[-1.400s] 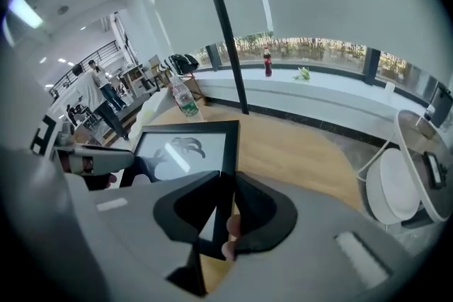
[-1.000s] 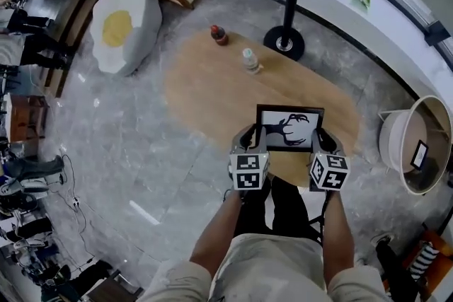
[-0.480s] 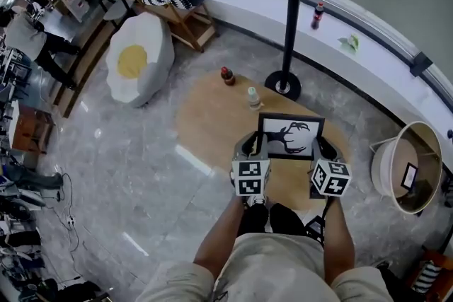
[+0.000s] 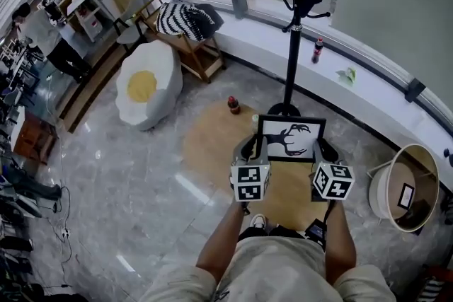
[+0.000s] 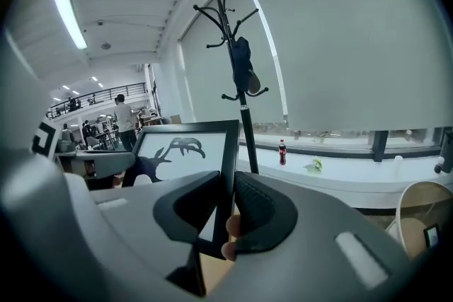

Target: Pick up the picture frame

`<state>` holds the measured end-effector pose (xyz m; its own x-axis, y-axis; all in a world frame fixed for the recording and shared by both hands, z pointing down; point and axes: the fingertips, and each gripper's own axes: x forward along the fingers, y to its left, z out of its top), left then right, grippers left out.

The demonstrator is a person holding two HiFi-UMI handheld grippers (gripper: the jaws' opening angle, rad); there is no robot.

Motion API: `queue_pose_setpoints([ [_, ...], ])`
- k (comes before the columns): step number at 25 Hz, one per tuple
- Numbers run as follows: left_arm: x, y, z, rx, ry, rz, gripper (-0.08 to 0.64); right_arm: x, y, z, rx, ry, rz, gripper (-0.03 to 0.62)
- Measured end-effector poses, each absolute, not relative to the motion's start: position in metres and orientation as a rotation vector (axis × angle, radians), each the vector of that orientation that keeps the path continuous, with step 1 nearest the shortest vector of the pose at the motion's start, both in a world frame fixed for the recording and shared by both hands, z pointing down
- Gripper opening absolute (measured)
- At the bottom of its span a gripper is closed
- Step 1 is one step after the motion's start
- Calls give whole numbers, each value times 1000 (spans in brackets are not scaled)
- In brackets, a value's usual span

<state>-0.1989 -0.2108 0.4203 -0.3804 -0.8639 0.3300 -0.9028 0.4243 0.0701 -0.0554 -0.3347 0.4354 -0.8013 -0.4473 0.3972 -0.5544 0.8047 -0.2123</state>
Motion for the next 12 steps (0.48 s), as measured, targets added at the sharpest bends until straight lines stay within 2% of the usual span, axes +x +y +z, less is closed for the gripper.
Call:
queue_pose_setpoints([
  [12, -205, -202, 324, 1607, -2540, 82, 80, -64, -329, 334, 772, -2854, 312, 72],
])
